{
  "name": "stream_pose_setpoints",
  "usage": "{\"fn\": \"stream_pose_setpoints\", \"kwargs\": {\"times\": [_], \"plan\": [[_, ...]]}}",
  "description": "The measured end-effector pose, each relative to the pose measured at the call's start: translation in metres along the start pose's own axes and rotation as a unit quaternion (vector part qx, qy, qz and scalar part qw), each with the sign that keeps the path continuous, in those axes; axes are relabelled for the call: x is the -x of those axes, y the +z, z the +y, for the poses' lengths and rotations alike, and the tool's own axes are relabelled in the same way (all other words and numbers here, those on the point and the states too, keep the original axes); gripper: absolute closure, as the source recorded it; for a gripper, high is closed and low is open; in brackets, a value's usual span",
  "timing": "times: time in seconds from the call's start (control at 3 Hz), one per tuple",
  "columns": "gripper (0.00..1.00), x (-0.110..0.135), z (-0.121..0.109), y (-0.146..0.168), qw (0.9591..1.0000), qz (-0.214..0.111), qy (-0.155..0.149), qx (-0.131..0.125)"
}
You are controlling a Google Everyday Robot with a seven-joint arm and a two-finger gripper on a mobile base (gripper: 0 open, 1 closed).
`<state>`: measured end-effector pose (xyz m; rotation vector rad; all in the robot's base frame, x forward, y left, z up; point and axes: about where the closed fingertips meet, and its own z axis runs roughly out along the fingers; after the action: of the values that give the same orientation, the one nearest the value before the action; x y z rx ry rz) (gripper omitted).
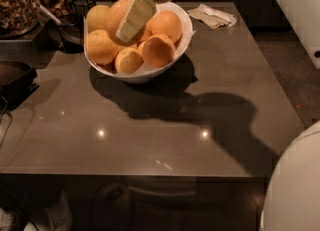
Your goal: Pick orange from white bowl
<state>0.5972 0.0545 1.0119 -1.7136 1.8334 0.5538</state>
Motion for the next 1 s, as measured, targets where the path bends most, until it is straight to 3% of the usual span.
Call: {"fn": "stream_pose_setpoints", "kwargs": {"times": [0.33,1.0], "plan": [[1.0,-0.001,0.02,-0.005,0.9999,-0.005,0.012,-0.006],[1.0,-0.014,0.085,-0.023,0.996,-0.004,0.066,-0.06]]}}
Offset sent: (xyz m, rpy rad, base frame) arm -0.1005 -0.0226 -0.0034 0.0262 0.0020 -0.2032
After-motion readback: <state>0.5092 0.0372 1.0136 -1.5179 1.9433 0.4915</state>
